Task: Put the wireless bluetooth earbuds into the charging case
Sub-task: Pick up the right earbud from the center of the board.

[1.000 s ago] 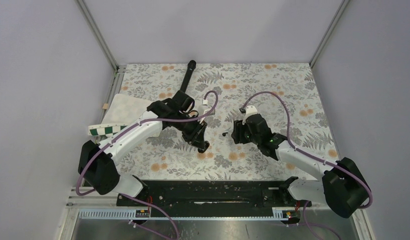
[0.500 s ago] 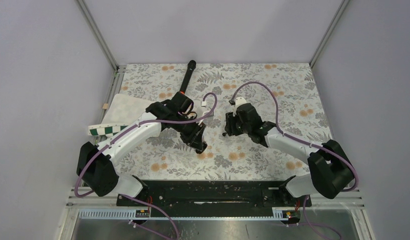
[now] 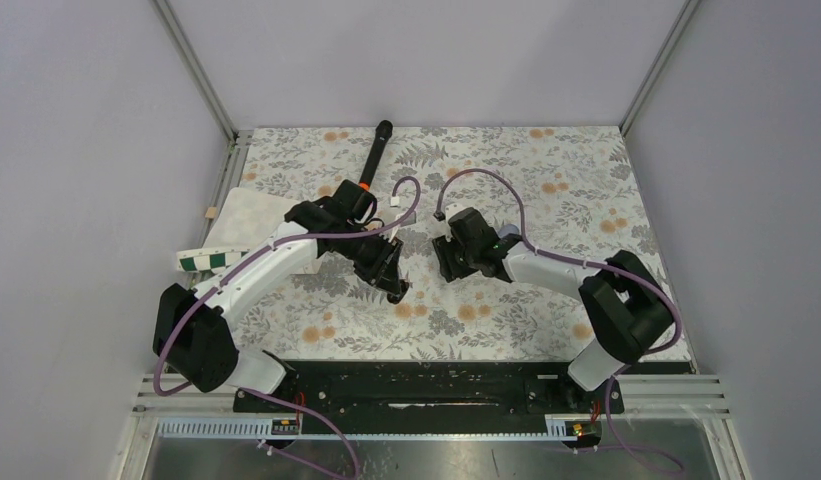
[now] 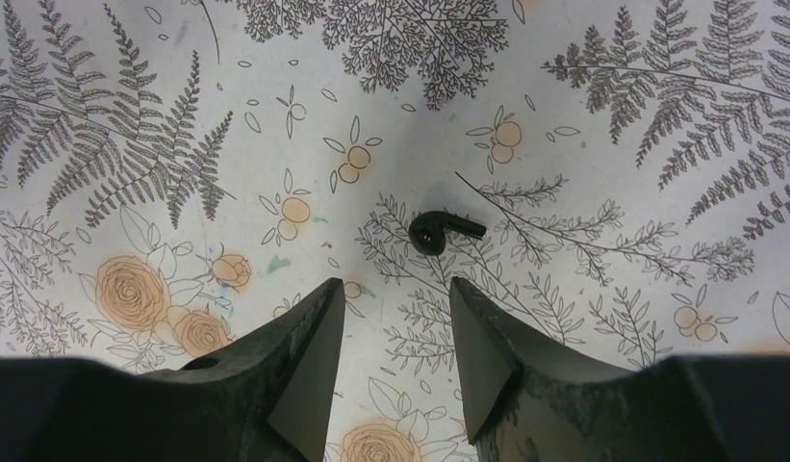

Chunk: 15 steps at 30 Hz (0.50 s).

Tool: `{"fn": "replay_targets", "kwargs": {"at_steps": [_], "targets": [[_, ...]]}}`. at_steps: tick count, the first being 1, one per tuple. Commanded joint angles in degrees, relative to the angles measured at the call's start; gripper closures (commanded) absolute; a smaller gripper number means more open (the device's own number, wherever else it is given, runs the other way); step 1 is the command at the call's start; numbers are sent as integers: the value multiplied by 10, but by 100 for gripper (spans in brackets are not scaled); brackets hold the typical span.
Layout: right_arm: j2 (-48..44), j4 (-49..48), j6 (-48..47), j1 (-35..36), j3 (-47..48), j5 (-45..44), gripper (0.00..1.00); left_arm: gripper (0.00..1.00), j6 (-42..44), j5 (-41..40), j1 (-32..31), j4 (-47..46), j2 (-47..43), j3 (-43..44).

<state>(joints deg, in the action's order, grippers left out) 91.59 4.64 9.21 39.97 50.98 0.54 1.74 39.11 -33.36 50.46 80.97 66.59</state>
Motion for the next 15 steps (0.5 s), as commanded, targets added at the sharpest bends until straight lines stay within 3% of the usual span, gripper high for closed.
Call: {"fn": "replay_targets", "kwargs": {"at_steps": [1, 15], "targets": [[26, 15, -22, 11, 42, -15, 48, 100, -7, 19, 6, -17, -6, 2], [77, 20, -42, 28, 68, -76, 49, 100, -6, 23, 13, -17, -2, 0]]}}
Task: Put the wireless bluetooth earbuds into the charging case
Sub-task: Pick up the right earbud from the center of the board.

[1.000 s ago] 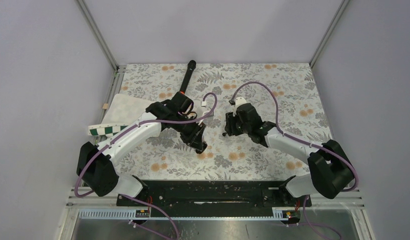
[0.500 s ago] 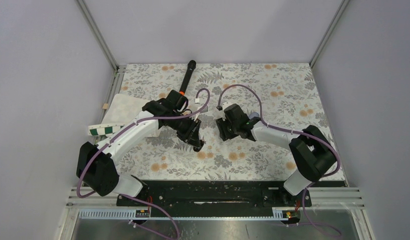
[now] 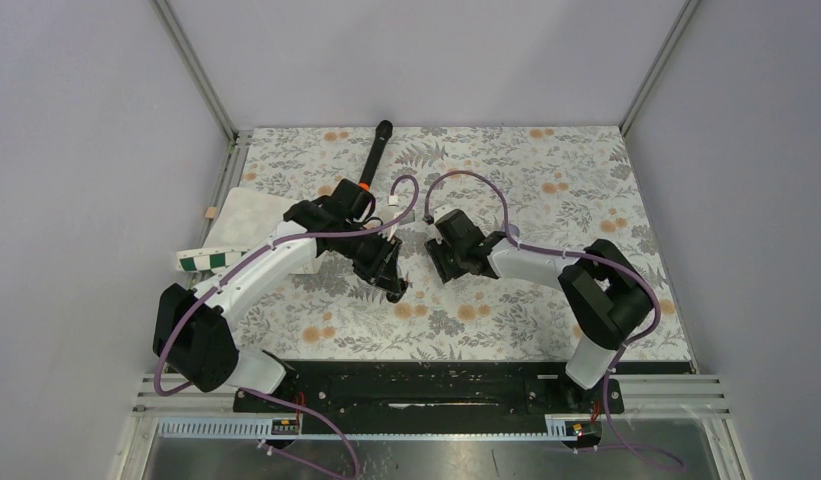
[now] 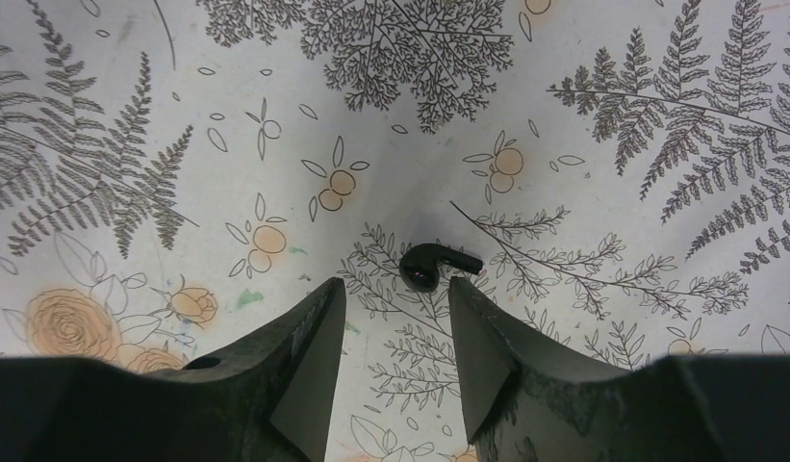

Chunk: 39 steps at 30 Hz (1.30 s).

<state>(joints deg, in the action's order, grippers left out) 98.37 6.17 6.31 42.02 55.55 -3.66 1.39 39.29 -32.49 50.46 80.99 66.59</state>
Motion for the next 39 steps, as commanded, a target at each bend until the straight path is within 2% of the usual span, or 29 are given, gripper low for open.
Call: {"fn": "replay_targets", "kwargs": {"at_steps": [1, 17, 25, 30, 34, 39], "targets": [[12, 5, -14, 8, 22, -36, 49, 100, -2, 21, 4, -18, -2, 0], [32, -4, -15, 11, 31, -38, 55, 100, -1, 22, 8, -18, -1, -3], [30, -12, -8, 11, 30, -35, 70, 100, -2, 23, 8, -20, -3, -9], [-11, -4, 6, 10, 22, -17, 75, 100, -4, 23, 9, -21, -5, -8], [-88, -3, 28, -1, -2, 32, 75, 100, -4, 27, 13, -22, -6, -7], [-196, -35, 75, -52, -60, 204, 76, 100, 0, 33, 14, -22, -9, -4]]}}
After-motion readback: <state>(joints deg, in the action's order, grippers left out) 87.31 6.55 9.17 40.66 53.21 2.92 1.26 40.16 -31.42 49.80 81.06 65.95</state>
